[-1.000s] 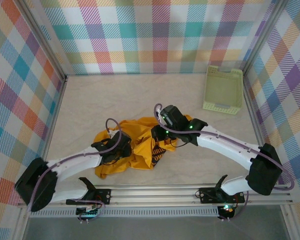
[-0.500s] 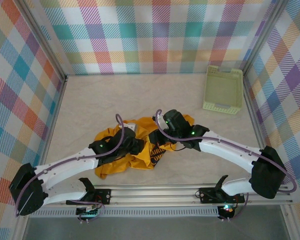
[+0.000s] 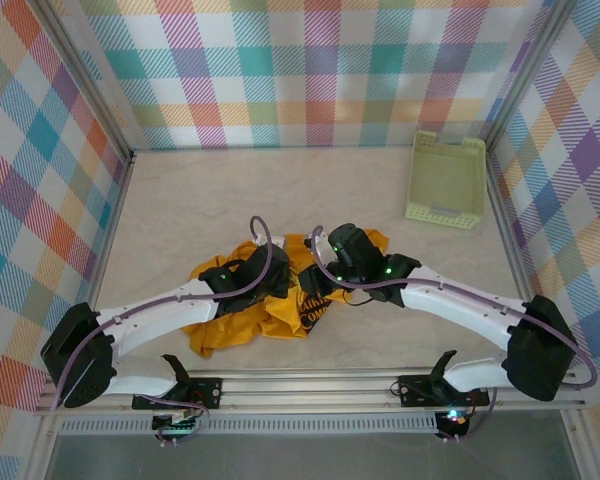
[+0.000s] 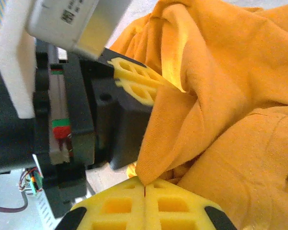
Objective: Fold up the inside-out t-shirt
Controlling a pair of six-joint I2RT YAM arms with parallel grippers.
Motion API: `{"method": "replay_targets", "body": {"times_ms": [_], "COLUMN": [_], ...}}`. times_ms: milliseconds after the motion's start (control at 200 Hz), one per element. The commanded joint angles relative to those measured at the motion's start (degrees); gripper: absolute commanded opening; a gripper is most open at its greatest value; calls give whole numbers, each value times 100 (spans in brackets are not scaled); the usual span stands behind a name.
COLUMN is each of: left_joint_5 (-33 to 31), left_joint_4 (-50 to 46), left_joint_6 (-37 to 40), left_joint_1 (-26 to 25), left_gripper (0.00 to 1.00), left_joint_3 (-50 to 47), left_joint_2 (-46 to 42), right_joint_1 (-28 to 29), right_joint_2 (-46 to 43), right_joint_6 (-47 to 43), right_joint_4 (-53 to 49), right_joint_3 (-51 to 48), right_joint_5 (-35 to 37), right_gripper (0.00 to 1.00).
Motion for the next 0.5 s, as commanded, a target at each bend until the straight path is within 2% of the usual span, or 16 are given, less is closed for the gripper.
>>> {"method": "replay_targets", "body": {"times_ms": [0, 55, 290, 425, 450, 495], "left_joint_5": [-368, -410, 49, 160, 213, 366], "left_joint_4": [-143, -211, -135, -186, -173, -122], "left_joint_6": [75, 82, 48, -35, -60, -73], "left_joint_1": [-39, -39, -49, -48, -49, -48], "left_gripper": [6, 0, 0, 0, 0, 0], "left_joint_3": [164, 159, 114, 135, 125, 131], "left_joint_2": [-23, -72, -400, -560, -597, -637], "right_joint_1": [29, 9, -121, -168, -182, -209], "right_joint_2": [-283, -319, -207, 15, 47, 102], "right_joint_6": [-286, -307, -360, -268, -207, -94], "right_joint_4": [-188, -293, -321, -550, -605, -722], "right_joint_3": [-93, -112, -111, 27, 45, 76], "right_joint_5": [351, 585, 975, 1545, 1698, 1951], "right_gripper": [0, 0, 0, 0, 4, 19]}}
